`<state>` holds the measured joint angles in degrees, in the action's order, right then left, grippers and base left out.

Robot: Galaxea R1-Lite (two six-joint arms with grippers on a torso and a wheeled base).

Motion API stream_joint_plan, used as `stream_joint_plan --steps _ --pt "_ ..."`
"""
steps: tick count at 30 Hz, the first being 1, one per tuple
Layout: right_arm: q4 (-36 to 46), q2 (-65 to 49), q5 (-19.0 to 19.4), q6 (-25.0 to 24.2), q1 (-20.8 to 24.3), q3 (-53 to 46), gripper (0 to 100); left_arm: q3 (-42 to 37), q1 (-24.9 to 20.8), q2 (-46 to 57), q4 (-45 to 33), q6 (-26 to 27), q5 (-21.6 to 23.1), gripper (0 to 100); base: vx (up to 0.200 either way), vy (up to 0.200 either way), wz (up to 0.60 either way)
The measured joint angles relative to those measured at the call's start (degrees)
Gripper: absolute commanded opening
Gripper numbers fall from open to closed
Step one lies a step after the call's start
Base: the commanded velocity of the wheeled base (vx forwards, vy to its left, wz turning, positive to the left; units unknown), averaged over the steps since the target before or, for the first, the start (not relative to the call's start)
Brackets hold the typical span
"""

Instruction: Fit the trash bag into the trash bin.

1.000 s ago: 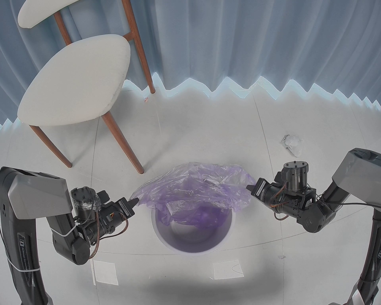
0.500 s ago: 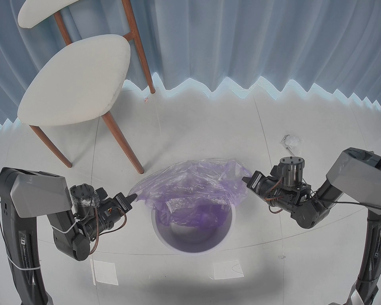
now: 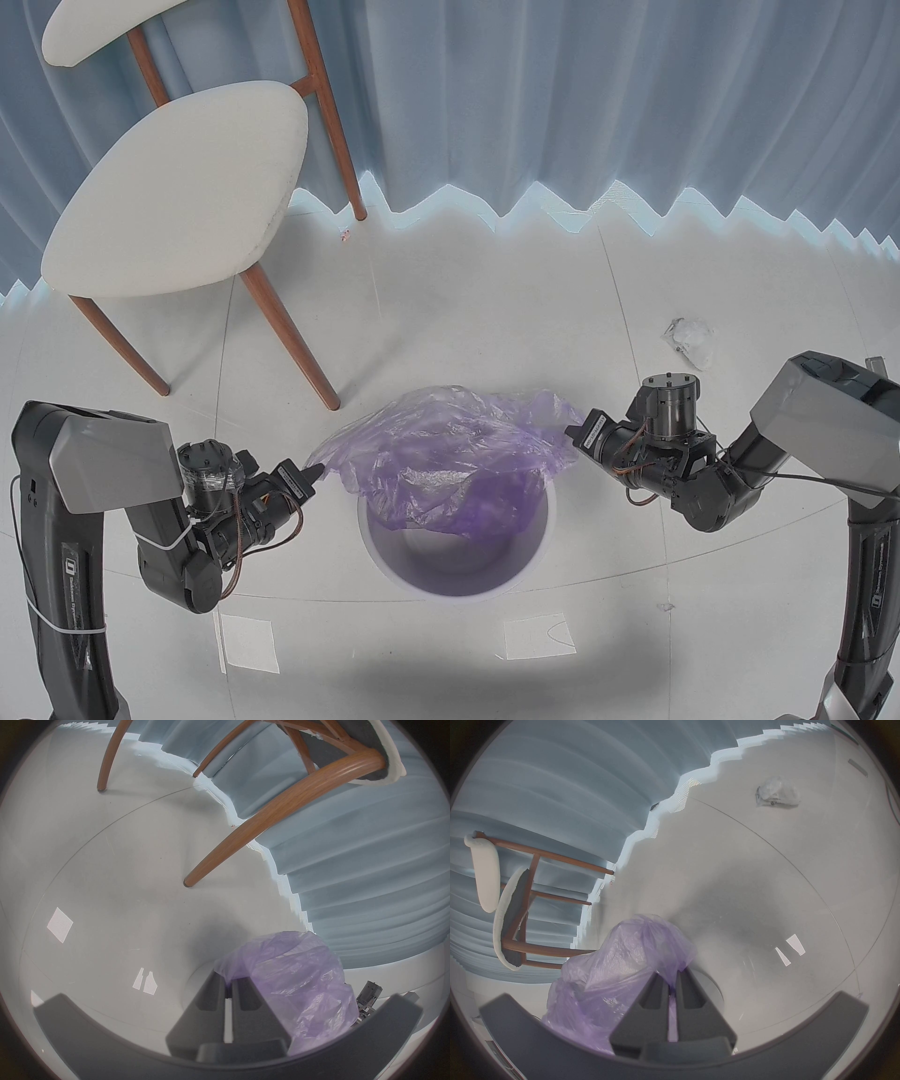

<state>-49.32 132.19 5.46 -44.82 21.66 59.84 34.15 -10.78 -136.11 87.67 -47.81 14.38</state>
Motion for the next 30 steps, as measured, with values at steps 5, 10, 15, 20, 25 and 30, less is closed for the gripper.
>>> stream_joint_plan --steps 5,10,15,20,25,30 --pt "-0.55 0.13 0.0 0.0 -0.04 -2.38 0 -0.59 0.09 -0.46 -1.21 0.02 0.12 0 0.0 0.0 0.0" --pt "-0.87 -1.6 0.01 0.0 0.09 -6.21 0 -3.11 -0.38 1.07 -1.22 0.07 0.55 0 0.0 0.0 0.0" --pt "-1.45 -4.0 0.01 0.02 0.5 -8.96 0 -5.64 -0.93 4.63 -1.05 0.13 0.63 0 0.0 0.0 0.0" --pt "-1.85 -5.71 0.0 0.05 0.71 -10.12 0 -8.85 -1.51 7.25 -0.28 0.68 0.59 0 0.0 0.0 0.0" --pt "-3.1 -6.7 -0.05 -0.06 1.1 -10.87 0 -12.11 -1.6 9.87 0.73 0.79 0.77 0 0.0 0.0 0.0" --pt "-4.1 -7.0 -0.34 -0.11 1.95 -11.47 0 -13.59 -1.71 11.58 0.84 0.88 0.99 0 0.0 0.0 0.0"
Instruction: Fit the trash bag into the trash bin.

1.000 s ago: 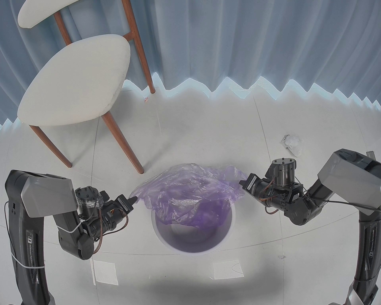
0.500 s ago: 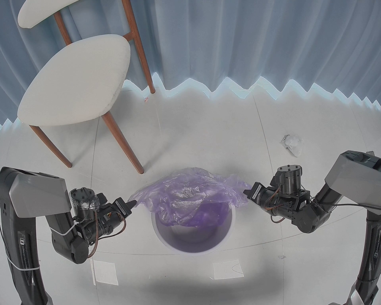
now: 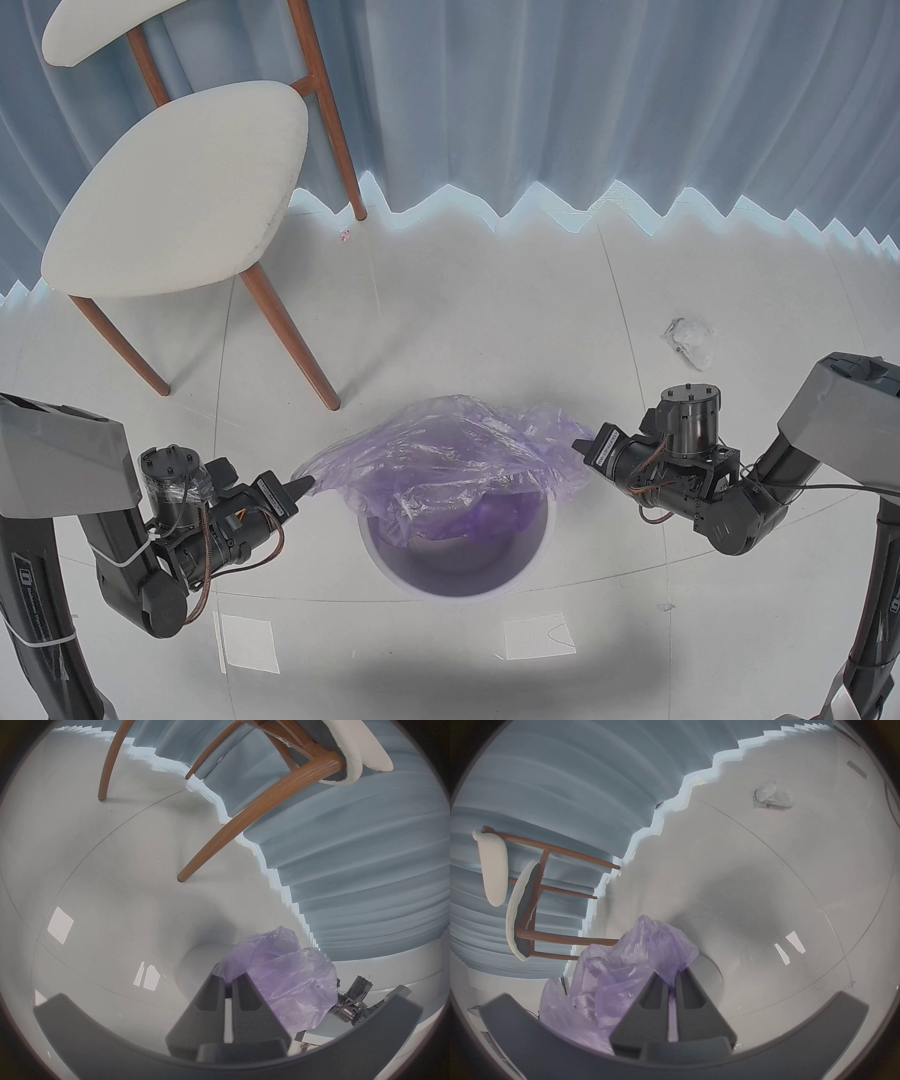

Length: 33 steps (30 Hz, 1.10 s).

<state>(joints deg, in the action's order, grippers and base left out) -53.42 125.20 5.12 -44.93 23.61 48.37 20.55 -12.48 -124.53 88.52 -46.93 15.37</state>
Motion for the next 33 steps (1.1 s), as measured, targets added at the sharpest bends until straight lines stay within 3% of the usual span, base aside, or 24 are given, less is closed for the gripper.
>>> stream_joint_plan --steps 4,5,10,16,27,33 --pt "-2.91 0.02 -0.96 -0.01 0.22 -0.5 0 -0.4 -0.05 0.52 0.02 0.02 0.04 0 0.0 0.0 0.0" --pt "-4.41 0.07 -1.35 0.05 0.22 -0.66 100 -0.55 -0.11 0.6 0.0 0.02 0.04 0 0.0 0.0 0.0" --pt "-6.92 0.18 -2.04 -0.17 0.2 -2.21 100 -0.99 -0.22 0.9 0.05 0.09 0.09 0 0.0 0.0 0.0" --pt "-7.07 -2.35 -1.97 -3.78 0.22 -2.65 100 -1.27 -0.44 1.12 0.06 0.18 0.0 0 0.0 0.0 0.0" --pt "8.4 -13.42 0.68 -6.05 0.78 -3.06 100 -2.45 -0.79 1.99 0.05 0.16 0.01 0 0.0 0.0 0.0" --pt "18.05 -18.97 1.41 -6.57 5.52 -3.34 100 -3.25 -0.77 3.22 0.06 0.16 0.11 0 0.0 0.0 0.0"
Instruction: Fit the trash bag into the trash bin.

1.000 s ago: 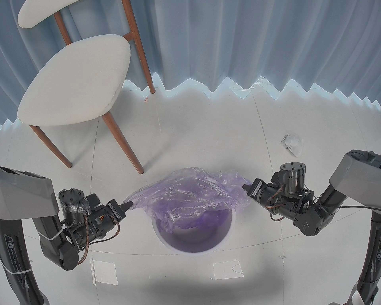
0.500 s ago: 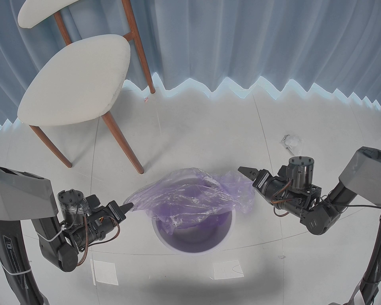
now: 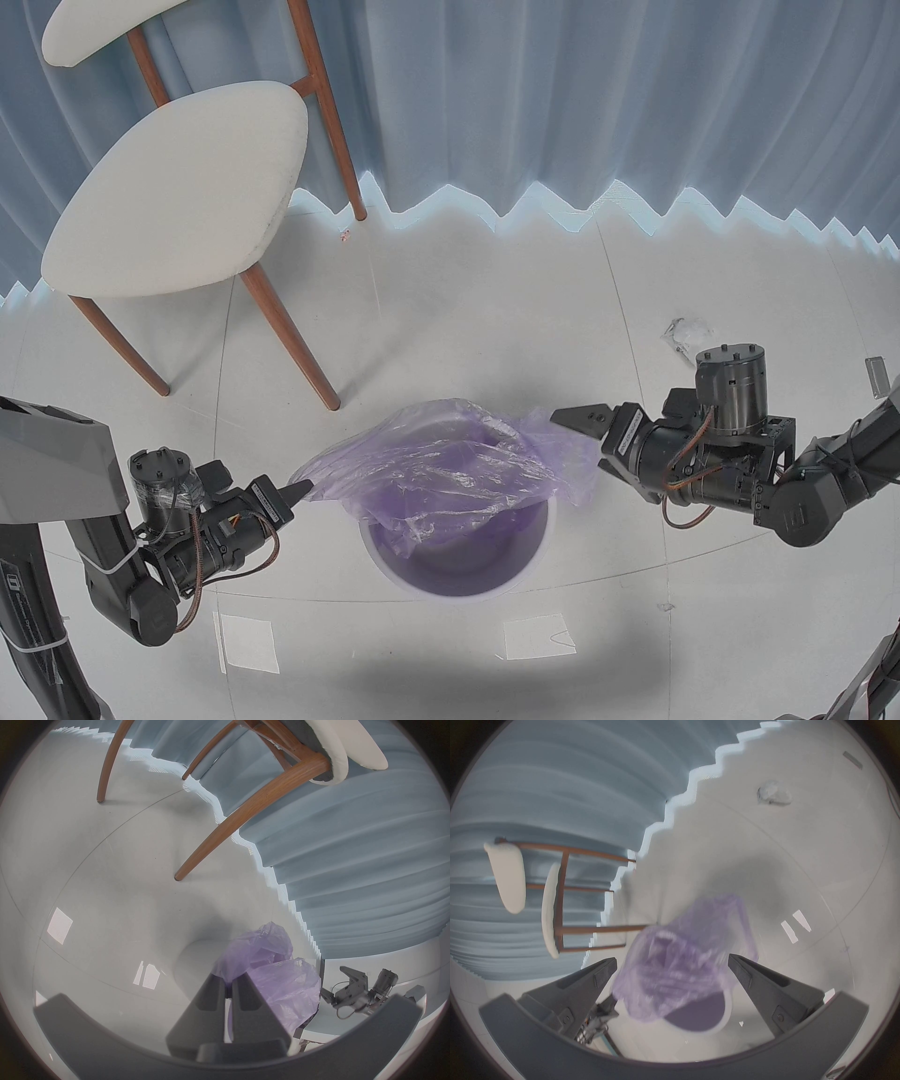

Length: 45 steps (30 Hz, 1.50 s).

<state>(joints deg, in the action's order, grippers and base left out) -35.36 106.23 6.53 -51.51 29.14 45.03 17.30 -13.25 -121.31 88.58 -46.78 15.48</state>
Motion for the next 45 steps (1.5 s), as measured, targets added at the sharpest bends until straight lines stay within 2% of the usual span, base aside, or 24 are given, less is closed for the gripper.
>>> stream_joint_plan --steps 3,9,17,20,29,32,35,40,45 --pt "2.8 -1.51 0.04 0.02 3.05 -0.07 100 -0.55 -0.11 0.66 0.0 0.0 0.41 0 0.0 0.0 0.0" --pt "3.32 -1.73 0.09 -0.15 7.59 -0.11 100 -1.49 -0.2 1.71 0.0 0.15 1.45 0 0.0 0.0 0.0" --pt "0.68 2.28 -0.35 0.05 10.47 1.35 100 -3.44 -0.09 2.34 -0.01 5.8 2.13 0 0.0 0.0 0.0" --pt "0.33 3.75 -0.35 -0.17 11.43 2.23 100 -4.22 -0.24 2.56 -0.01 6.33 2.26 0 0.0 0.0 0.0" --pt "0.94 7.74 -0.33 -7.72 14.1 6.67 100 -5.38 -0.91 3.01 0.0 6.51 2.79 0 0.0 0.0 0.0" --pt "0.5 8.44 -0.57 -8.19 14.54 7.08 100 -5.58 -1.18 3.01 0.0 6.68 2.8 0 0.0 0.0 0.0" --pt "-0.18 8.55 -1.74 -4.28 14.88 6.62 100 -5.67 -1.22 2.95 -0.01 6.99 2.77 0 0.0 0.0 0.0" --pt "-2.02 7.78 -3.52 9.0 14.99 4.74 100 -5.78 -1.3 2.9 0.0 7.47 2.79 0 0.0 0.0 0.0" --pt "-4.05 5.97 -4.46 17.41 14.99 2.23 100 -6.0 -1.33 2.9 0.0 7.75 2.83 0 0.0 0.0 0.0"
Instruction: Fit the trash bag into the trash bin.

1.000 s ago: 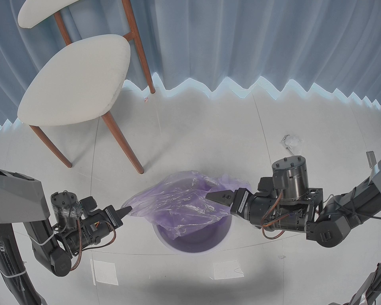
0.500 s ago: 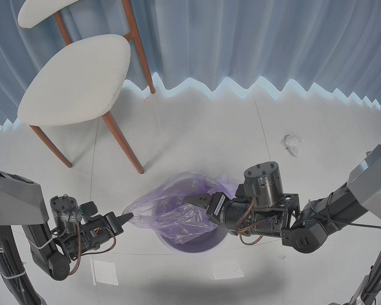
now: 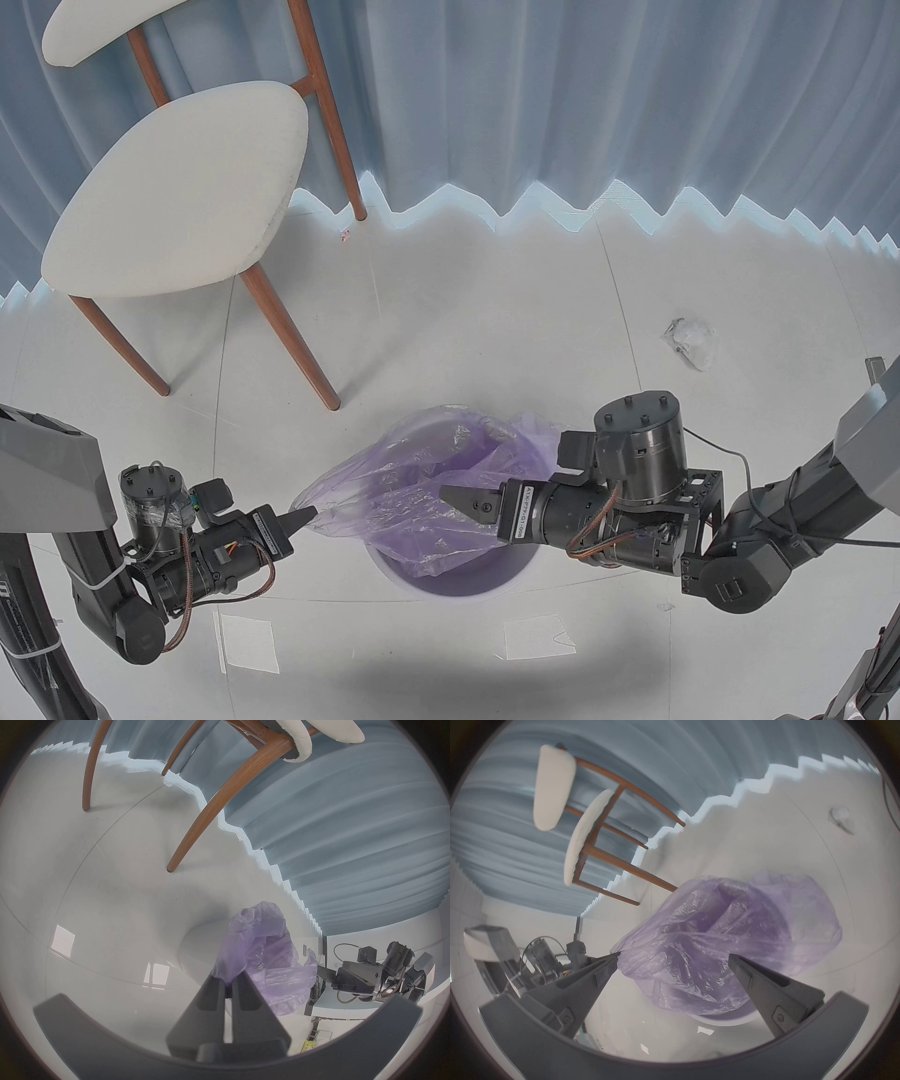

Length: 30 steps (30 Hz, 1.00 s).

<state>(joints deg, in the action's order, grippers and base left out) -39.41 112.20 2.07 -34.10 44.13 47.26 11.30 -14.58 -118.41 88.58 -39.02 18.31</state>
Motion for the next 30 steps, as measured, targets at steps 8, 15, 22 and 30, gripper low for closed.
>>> stream_joint_plan --steps 8,15,22,30 --pt "-13.68 -1.21 5.39 15.21 -1.39 -4.88 100 -0.3 -0.18 0.11 -0.01 0.05 0.05 0 0.0 0.0 0.0" --pt "-25.65 3.15 11.31 19.49 -4.0 -7.74 100 -0.72 -0.77 0.27 -0.01 0.07 0.05 0 0.0 0.0 0.0" --pt "-26.42 7.45 12.92 20.53 -6.81 -5.47 100 -1.17 -1.24 0.94 0.0 0.02 0.07 0 0.0 0.0 0.0" --pt "-26.53 8.83 14.99 20.6 -7.78 -5.07 100 -1.28 -1.56 1.24 -0.06 -0.09 0.05 0 0.0 0.0 0.0"
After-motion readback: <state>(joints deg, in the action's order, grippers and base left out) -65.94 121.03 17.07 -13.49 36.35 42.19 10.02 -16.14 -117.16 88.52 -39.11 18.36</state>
